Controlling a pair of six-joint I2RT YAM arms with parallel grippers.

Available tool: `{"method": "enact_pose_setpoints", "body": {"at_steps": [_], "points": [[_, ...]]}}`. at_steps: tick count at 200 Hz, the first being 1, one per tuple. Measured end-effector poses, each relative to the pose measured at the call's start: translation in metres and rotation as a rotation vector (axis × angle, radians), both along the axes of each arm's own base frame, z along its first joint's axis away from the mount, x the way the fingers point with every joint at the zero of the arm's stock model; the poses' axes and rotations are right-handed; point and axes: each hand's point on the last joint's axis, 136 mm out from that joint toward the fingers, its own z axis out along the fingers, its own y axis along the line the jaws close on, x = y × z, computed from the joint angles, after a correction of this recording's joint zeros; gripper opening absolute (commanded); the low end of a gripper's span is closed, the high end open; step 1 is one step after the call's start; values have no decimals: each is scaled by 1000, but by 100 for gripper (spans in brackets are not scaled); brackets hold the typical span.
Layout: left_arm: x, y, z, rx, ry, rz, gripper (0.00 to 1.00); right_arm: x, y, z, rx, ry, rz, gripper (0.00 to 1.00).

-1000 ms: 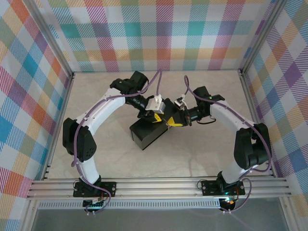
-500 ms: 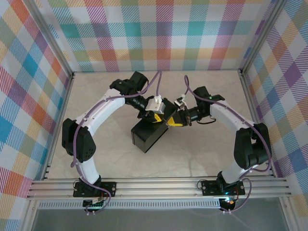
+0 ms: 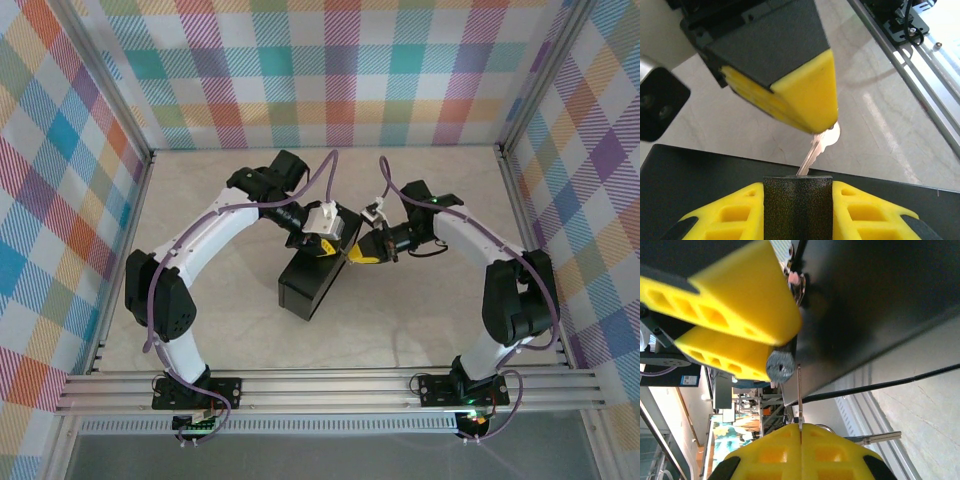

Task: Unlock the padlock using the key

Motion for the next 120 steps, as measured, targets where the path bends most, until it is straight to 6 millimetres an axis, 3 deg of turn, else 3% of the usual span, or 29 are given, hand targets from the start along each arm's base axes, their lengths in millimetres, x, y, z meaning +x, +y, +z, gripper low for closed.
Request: {"method": "enact_pose_setpoints", "body": {"at_steps": [43, 120], "points": [[3, 2, -4, 18, 0, 20, 21, 0, -17, 9, -44, -50, -40, 3], [2, 2, -15, 27, 11, 24, 21, -5, -7, 17, -86, -107, 18, 3]]}}
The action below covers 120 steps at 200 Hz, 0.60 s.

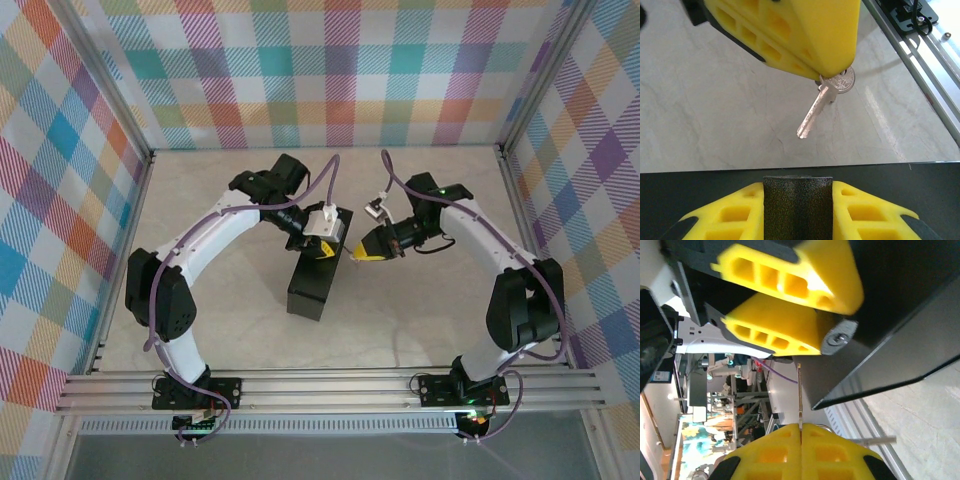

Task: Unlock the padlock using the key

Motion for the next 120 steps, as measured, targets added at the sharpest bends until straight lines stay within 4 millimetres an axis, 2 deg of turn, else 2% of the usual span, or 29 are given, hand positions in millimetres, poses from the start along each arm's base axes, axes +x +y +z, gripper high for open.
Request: {"method": "enact_pose_setpoints", "body": {"at_steps": [36, 82, 120], "points": [[-1, 0, 0, -3, 5, -2, 21, 4, 2, -1, -14, -2, 17, 3], [-2, -1, 1, -10, 10, -5, 21, 10, 5, -16, -36, 32, 40, 3], [0, -2, 1, -15, 0, -5, 21, 10, 6, -21, -38, 41, 56, 4]]}}
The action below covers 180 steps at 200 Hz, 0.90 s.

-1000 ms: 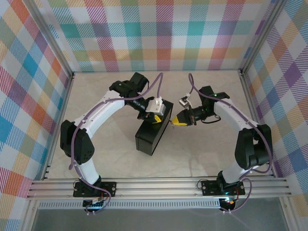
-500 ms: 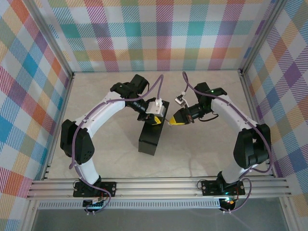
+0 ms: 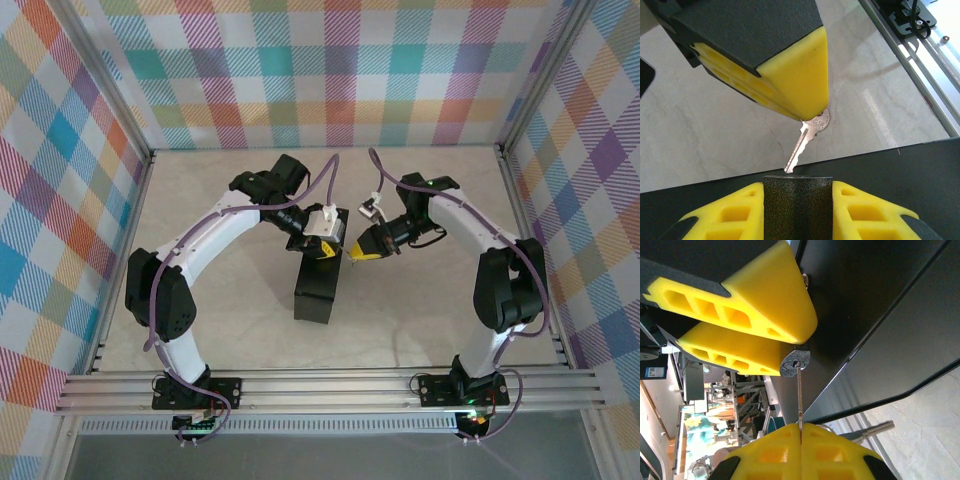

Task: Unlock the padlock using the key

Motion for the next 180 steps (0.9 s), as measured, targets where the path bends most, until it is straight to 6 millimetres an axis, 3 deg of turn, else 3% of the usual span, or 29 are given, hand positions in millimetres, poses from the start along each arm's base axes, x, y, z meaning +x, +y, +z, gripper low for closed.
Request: {"method": "enact_pose_setpoints", "body": {"at_steps": [180], "points": [[-7, 4, -1, -5, -9, 11, 21, -3, 10, -3, 41, 55, 28, 3]]}}
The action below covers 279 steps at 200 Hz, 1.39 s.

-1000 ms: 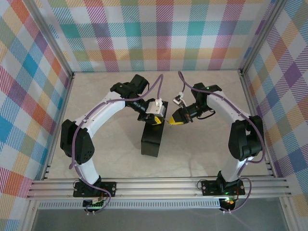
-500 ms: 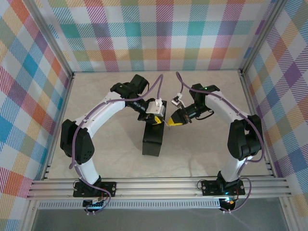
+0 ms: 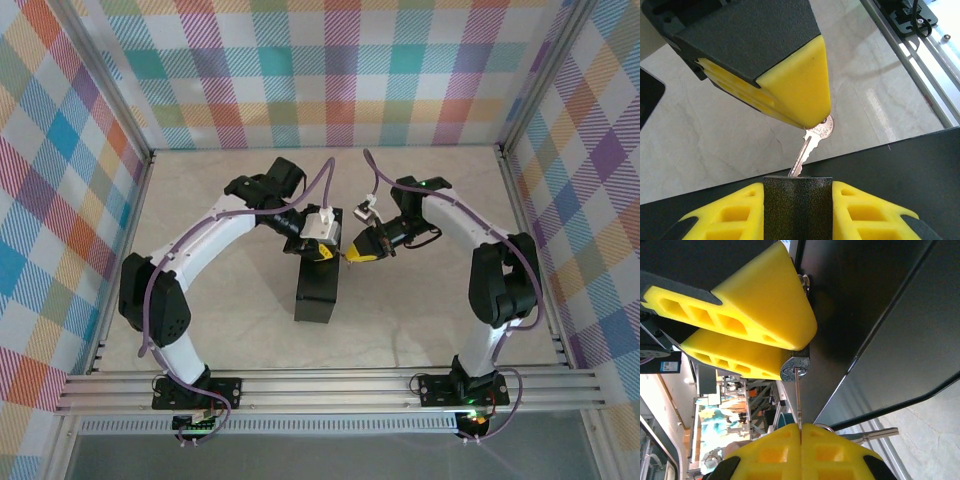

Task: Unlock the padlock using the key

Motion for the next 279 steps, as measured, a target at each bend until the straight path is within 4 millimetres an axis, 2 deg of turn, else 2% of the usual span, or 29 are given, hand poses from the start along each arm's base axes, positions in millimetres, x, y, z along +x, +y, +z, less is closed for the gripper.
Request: {"method": "enact_pose_setpoints", "body": {"at_steps": [80, 117, 159, 279], "points": [[-3, 2, 5, -1, -32, -2, 20, 0, 3, 8, 44, 58, -8, 2], [5, 4, 5, 11, -81, 25, 18, 7, 9, 11, 89, 129, -35, 0], [10, 2, -6, 12, -94, 44, 18, 8, 11, 0, 115, 217, -76, 0], [3, 0, 3, -19, -156, -6, 16, 7, 7, 10, 135, 237, -77, 1]]}}
